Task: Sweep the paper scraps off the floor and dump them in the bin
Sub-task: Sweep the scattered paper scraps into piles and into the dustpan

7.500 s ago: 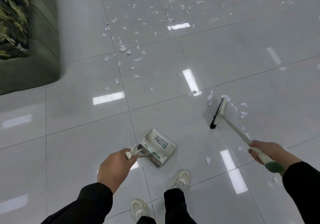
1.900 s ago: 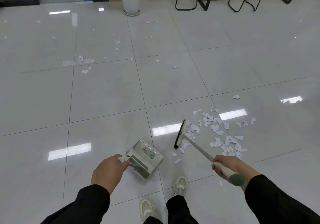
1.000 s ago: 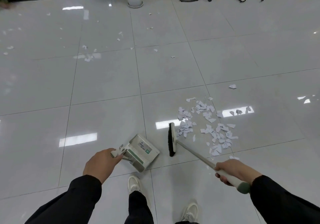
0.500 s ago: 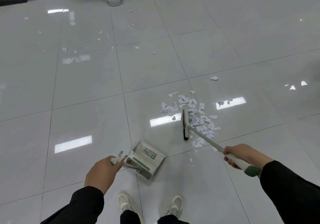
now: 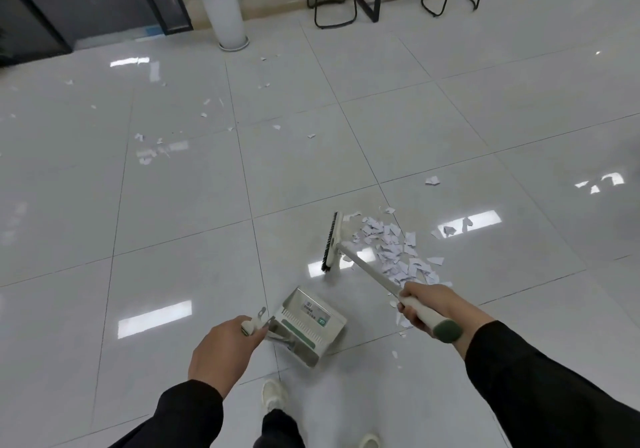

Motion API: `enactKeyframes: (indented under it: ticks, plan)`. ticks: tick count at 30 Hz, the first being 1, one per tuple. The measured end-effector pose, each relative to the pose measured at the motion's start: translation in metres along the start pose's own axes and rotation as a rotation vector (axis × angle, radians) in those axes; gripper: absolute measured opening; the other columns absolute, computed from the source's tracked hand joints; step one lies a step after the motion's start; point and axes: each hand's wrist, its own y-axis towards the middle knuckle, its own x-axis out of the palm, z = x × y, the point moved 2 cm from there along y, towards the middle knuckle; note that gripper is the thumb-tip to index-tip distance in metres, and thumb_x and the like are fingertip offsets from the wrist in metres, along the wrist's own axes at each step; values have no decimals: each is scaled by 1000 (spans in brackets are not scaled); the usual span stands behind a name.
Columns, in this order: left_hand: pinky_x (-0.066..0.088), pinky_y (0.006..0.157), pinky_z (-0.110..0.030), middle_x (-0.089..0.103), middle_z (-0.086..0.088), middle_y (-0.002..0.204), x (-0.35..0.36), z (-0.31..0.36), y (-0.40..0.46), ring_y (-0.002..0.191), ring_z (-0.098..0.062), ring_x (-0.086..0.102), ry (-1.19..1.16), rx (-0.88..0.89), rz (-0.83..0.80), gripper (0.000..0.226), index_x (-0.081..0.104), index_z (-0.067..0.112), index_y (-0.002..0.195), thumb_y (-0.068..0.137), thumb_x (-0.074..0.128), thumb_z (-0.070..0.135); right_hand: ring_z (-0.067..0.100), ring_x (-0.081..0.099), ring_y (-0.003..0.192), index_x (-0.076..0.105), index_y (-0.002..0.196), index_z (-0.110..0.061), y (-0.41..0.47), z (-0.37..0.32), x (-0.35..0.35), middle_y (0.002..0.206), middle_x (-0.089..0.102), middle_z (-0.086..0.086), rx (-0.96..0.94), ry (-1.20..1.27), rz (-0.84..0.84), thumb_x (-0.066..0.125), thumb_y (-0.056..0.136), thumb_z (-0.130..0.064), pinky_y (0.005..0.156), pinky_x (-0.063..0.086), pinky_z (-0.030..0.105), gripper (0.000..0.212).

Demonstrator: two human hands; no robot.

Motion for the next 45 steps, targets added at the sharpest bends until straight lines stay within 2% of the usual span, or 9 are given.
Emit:
enactKeyframes:
  ticks: [4,10,14,19,24,30,34,38,45]
  plan:
    - [42,54,-25,65,9,70,-29,-4,47,64,-8,59,-17,36,-5,27,65,36,82,95,58,58,14,49,38,53,104,3,31,-23,48,73,57,17,29,94,-53,54,95,-3,35,47,20,11]
    - [50,61,-27,66,6,71,-57,-12,134,69,-10,62,29,88,-70,34,67,30,88,96,55,61,15,49,40,55,104,4,88,-35,99,72,62,19,115,185,24,57,93,-3,36,49,20,13]
    - [47,59,-25,67,5,73,-75,-5,178,69,-12,62,79,142,-107,38,67,31,89,96,51,65,17,50,39,54,112,4,100,-45,96,73,63,21,123,252,88,58,93,-3,37,50,22,21]
    - [53,64,-31,67,6,72,-84,18,244,70,-12,63,135,213,-196,34,67,32,85,95,55,62,18,48,38,53,115,4,91,-53,75,76,63,21,147,312,184,58,94,-4,37,49,22,23]
    - [43,55,-25,65,7,71,-89,44,268,66,-8,58,168,290,-215,31,61,34,79,97,55,59,17,49,42,54,119,6,55,-51,62,79,64,19,138,371,217,61,91,-6,39,50,22,31]
    - [49,64,-27,66,8,75,-103,71,282,72,-8,59,202,328,-194,26,66,32,88,99,55,53,16,48,48,56,120,3,14,-49,52,83,63,18,75,556,209,63,91,-11,39,49,20,32]
    - [46,59,-27,65,7,72,-119,98,301,70,-10,60,191,352,-183,27,63,32,79,98,57,51,15,50,47,53,123,-1,22,-80,55,85,62,19,1,668,167,64,91,-11,40,50,21,35]
    - [44,58,-28,65,8,71,-136,127,321,70,-10,60,181,356,-162,28,61,33,76,98,58,51,14,53,45,54,120,0,38,-120,69,83,60,19,-83,810,111,62,93,-7,41,52,21,29]
    - [42,57,-29,64,7,69,-155,232,385,68,-13,60,228,402,-103,33,60,30,75,95,57,57,14,53,47,54,115,2,97,-226,58,79,58,18,-164,990,48,59,92,-3,41,52,22,24]
